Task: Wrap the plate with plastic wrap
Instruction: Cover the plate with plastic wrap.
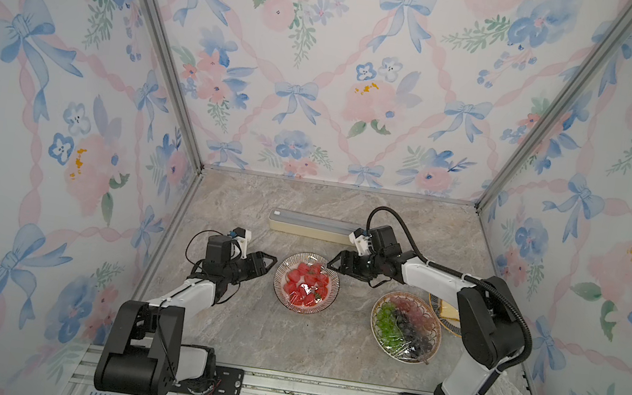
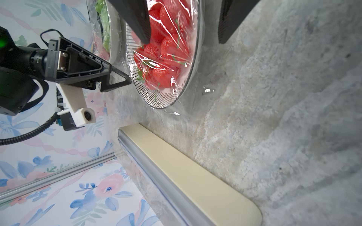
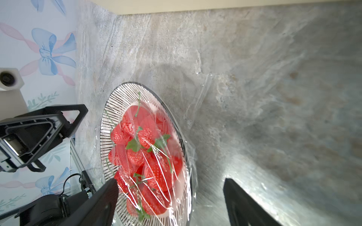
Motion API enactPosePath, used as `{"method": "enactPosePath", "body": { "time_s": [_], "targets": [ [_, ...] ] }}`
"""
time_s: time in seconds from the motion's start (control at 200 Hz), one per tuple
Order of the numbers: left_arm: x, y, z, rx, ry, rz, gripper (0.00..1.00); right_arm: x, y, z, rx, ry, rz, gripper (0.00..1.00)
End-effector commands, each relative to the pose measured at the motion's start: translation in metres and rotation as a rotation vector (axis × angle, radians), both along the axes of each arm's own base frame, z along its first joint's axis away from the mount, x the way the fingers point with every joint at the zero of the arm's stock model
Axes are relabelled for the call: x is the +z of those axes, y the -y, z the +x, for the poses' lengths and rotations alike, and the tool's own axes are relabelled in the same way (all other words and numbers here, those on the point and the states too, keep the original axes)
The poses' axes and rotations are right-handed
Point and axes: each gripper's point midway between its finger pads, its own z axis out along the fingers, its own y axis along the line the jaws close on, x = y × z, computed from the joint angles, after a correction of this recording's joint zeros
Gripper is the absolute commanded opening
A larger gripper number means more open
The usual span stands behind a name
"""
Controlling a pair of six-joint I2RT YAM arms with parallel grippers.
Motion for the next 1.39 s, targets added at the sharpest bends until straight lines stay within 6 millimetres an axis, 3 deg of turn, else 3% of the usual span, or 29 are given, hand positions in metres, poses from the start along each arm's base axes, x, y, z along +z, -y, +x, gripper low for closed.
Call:
{"method": "enactPosePath", "body": {
  "time_s": [0.0, 0.43, 0.725, 1.025, 1.2, 1.39],
  "targets": [
    [-0.022, 0.004, -0.021, -0.035, -0.09, -0.016, 0.51, -0.001, 0.002, -0.009, 0.025, -0.004, -0.03, 0.86],
    [-0.025, 0.011, -0.019, -0.083, -0.116, -0.043, 0.31, -0.004, -0.005, -0.011, 0.038, -0.014, -0.034, 0.81],
    [-0.025, 0.01, -0.017, -0.078, -0.108, -0.03, 0.0, -0.006, -0.004, -0.012, 0.042, -0.015, -0.041, 0.8],
    [-0.041, -0.005, -0.017, -0.003, -0.132, 0.046, 0.0, -0.009, -0.003, -0.014, 0.048, -0.02, -0.057, 0.79],
    [-0.053, -0.013, -0.017, 0.031, -0.156, 0.092, 0.0, -0.009, -0.014, -0.021, 0.067, -0.044, -0.021, 0.8],
    [-0.056, 0.0, -0.019, -0.035, -0.17, 0.072, 0.0, -0.012, -0.029, -0.032, 0.084, -0.079, 0.0, 0.8]
  ]
}}
